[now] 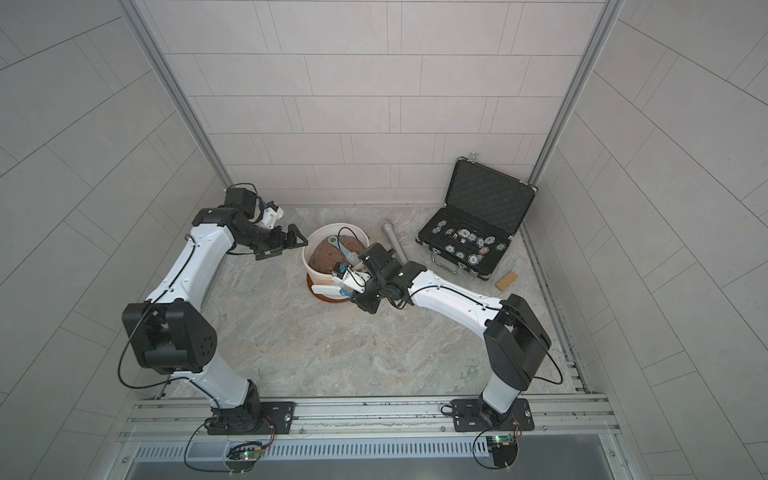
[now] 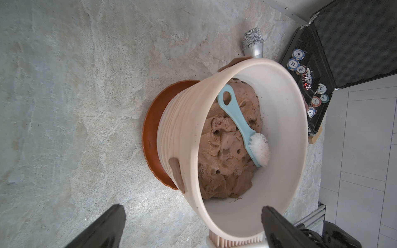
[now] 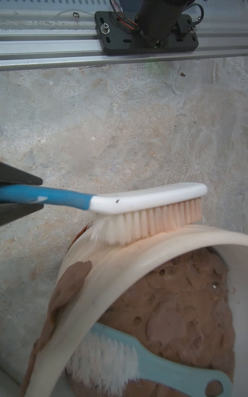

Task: Scrub the dried mud off the ceramic pot
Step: Brush off the soil from the pot, then rotate the pot on the tray.

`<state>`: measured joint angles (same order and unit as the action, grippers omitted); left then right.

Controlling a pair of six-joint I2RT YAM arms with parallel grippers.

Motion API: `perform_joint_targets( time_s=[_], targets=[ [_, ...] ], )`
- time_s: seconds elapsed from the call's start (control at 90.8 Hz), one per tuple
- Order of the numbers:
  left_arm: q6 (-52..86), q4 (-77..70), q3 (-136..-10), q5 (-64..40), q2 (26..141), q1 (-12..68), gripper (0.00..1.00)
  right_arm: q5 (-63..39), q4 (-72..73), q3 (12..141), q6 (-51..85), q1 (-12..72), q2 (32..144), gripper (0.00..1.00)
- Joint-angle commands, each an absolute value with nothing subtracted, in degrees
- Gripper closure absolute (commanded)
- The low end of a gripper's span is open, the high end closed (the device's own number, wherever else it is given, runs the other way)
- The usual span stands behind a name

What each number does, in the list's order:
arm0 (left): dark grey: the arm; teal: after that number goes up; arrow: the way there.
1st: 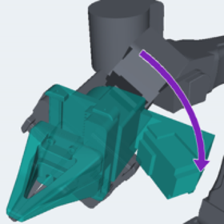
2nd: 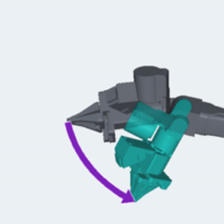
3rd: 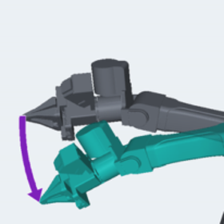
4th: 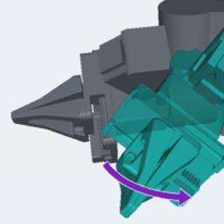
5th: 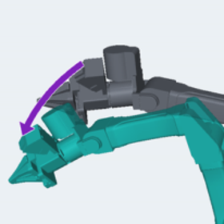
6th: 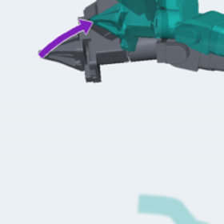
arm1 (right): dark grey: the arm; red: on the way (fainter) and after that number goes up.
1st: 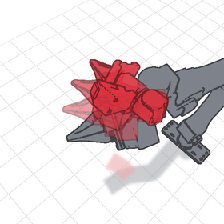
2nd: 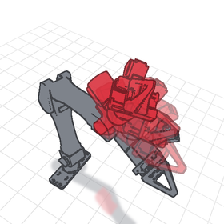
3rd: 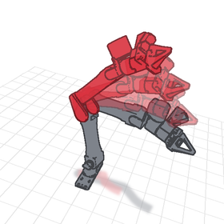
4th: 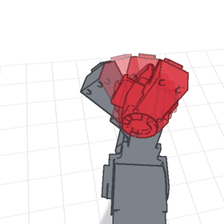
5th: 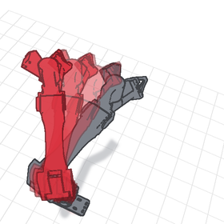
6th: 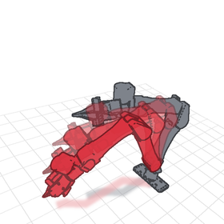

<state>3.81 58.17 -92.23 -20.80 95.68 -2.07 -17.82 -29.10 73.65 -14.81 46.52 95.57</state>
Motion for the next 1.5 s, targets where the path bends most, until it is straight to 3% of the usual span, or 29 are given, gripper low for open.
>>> perform_joint_targets(
  time_s=[0.0,0.187,0.396,0.583,0.947,1.057,1.277,1.387,1.486],
  targets=[
    [2.78,58.18,-91.58,-22.21,95.89,-1.68,0.00,-11.64,-29.21,74.18,-11.67,44.49,97.45,1.00],
    [2.32,58.57,-91.41,-23.23,96.12,-1.67,0.00,-15.20,-34.60,69.26,-7.15,44.47,95.79,1.00],
    [1.88,58.62,-91.27,-24.07,97.38,-1.54,0.00,-16.95,-40.04,58.97,-4.03,49.07,86.17,1.00],
    [1.86,59.23,-92.47,-24.49,97.93,-1.07,0.00,-21.08,-39.40,60.79,-2.36,50.41,76.23,1.00],
    [1.58,59.83,-95.34,-21.79,101.25,-0.52,0.00,-23.12,-29.65,61.19,-7.20,39.68,73.73,1.00],
    [1.40,60.56,-97.17,-21.16,102.62,0.06,0.15,-25.08,-31.02,61.14,-12.57,38.47,74.26,1.00],
    [1.57,64.69,-104.34,-13.03,106.94,3.99,0.24,-27.09,-27.68,57.70,-12.24,37.27,68.07,1.00],
    [0.19,67.27,-109.36,-4.35,110.76,6.65,0.48,-27.22,-27.84,57.86,-11.37,37.27,66.51,1.00],
    [-1.33,69.75,-114.01,4.52,114.36,8.25,0.61,-26.81,-29.87,59.15,-11.44,37.33,65.82,1.00]
  ],
)
